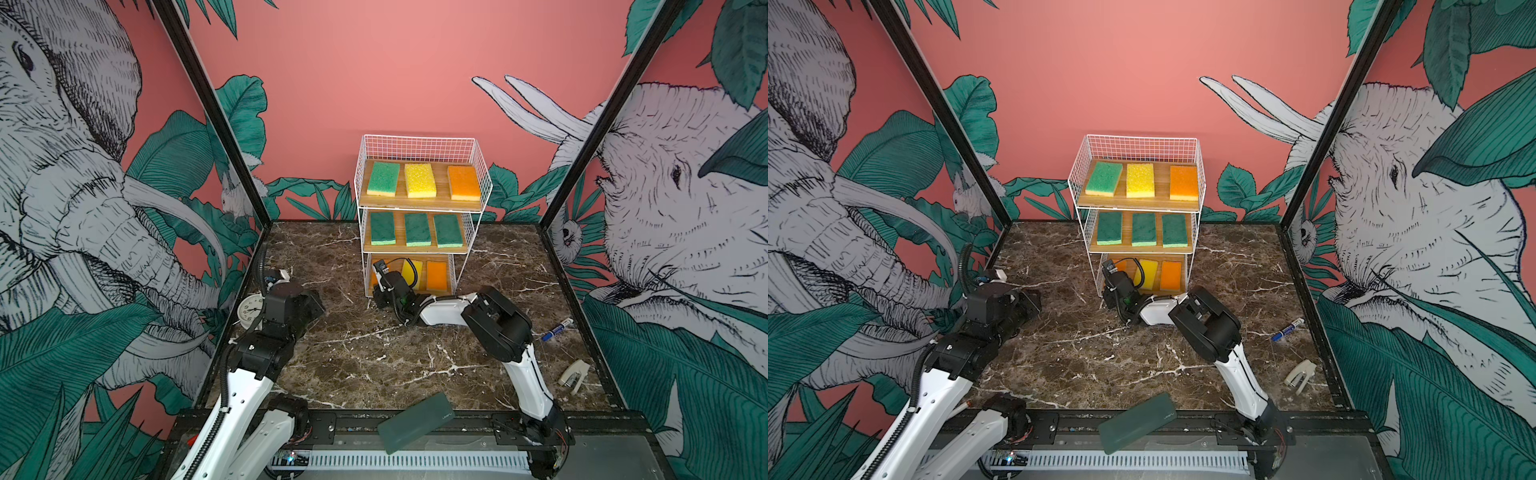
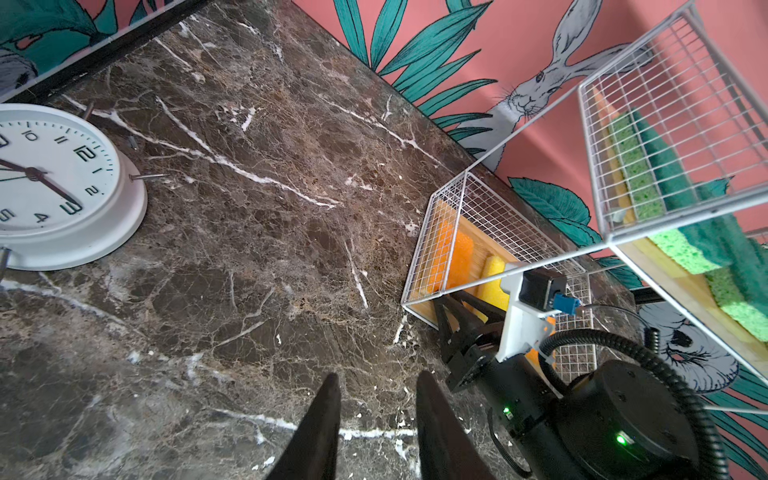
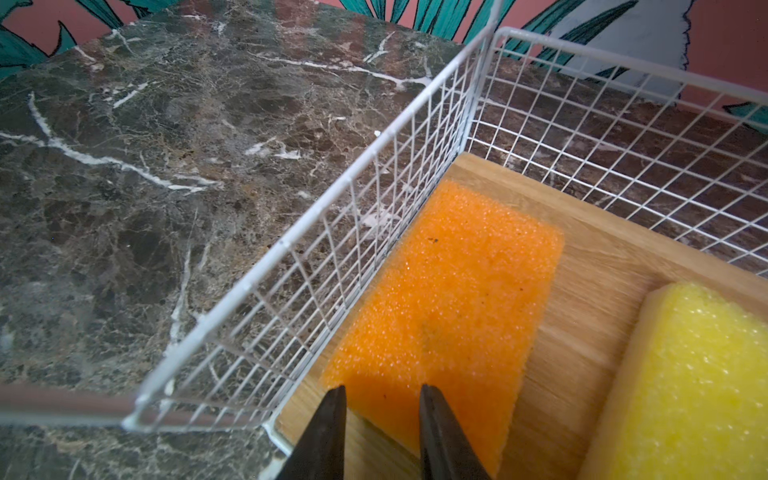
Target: Place and organize the cleaning sponges onto the shelf
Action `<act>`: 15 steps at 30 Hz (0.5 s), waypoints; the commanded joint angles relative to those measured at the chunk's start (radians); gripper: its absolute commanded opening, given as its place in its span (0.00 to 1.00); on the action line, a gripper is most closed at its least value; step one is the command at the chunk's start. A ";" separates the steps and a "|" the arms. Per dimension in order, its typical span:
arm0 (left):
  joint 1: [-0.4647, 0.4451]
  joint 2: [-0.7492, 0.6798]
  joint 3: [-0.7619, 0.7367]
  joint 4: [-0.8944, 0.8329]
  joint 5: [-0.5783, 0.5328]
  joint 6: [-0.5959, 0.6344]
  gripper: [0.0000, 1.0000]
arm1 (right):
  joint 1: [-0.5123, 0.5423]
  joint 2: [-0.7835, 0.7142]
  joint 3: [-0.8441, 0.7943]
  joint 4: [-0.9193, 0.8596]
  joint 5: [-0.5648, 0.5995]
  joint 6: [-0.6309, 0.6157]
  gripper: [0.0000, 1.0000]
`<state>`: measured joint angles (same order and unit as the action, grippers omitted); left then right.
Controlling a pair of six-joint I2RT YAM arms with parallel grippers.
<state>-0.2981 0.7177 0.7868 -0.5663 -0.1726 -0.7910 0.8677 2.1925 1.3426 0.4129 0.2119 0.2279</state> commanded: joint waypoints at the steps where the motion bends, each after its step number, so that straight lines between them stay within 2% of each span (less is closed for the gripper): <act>1: 0.008 -0.017 -0.007 0.000 -0.020 0.002 0.33 | -0.007 0.019 0.018 -0.003 0.021 0.011 0.33; 15: 0.008 -0.041 -0.012 -0.022 -0.044 0.002 0.33 | -0.005 0.019 0.032 0.018 0.006 0.031 0.34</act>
<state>-0.2955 0.6868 0.7845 -0.5751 -0.1982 -0.7914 0.8673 2.2036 1.3563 0.4168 0.2173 0.2443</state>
